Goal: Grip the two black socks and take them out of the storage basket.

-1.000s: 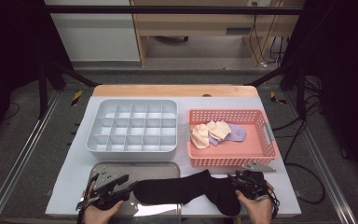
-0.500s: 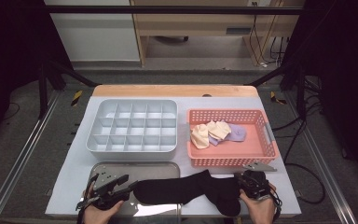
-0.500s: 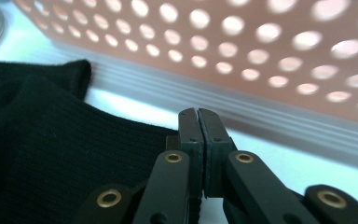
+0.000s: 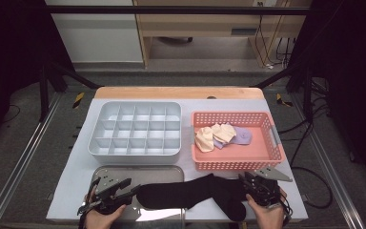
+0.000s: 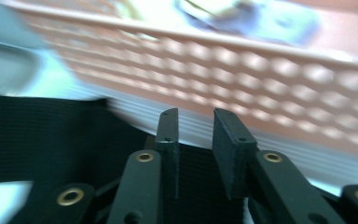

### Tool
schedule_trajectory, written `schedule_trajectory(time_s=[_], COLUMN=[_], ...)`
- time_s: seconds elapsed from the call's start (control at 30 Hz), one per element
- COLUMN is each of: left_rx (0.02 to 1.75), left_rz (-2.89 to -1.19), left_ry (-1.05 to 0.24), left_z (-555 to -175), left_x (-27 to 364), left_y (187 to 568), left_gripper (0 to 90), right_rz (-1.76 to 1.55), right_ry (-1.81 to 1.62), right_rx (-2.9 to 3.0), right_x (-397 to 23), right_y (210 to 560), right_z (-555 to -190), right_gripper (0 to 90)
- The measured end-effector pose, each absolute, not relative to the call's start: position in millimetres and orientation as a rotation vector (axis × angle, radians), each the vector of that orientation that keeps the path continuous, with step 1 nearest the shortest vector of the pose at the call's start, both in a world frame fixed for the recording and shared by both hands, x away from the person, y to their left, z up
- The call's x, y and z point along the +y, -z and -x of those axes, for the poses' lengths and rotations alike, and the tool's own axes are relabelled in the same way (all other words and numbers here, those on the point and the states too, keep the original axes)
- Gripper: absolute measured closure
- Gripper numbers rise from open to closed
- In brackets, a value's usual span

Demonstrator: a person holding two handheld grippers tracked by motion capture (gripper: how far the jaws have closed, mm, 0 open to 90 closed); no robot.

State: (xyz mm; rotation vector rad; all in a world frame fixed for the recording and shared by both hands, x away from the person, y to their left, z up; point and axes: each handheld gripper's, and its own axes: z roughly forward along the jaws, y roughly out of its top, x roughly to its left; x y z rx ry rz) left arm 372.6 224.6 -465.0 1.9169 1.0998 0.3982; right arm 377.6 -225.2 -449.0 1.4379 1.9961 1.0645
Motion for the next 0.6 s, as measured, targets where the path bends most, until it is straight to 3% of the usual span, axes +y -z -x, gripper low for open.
schedule_trajectory(time_s=[0.27, 0.33, 0.47, 0.6], left_rx=[1.097, 1.098, 1.094, 1.098], left_rz=[-1.918, -1.922, -1.938, -1.938], left_ry=[-0.397, -0.394, -0.389, -0.392], left_z=[-372.2, -372.1, -372.3, -373.0], left_x=[225.2, 224.5, 222.2, 221.7], left_y=[464.7, 465.4, 467.2, 467.6], left_gripper=[52.5, 52.4, 52.4, 52.4], right_rz=[-1.268, -1.247, -1.251, -1.214], right_ry=[-1.192, -1.12, -1.066, -1.146], right_rx=[2.273, 2.31, 2.36, 2.334], right_x=[-178.3, -170.8, -168.9, -170.2], right_y=[452.8, 458.7, 460.7, 444.9], right_z=[-373.0, -374.4, -376.6, -373.7], right_gripper=[62.0, 65.1, 87.2, 88.1])
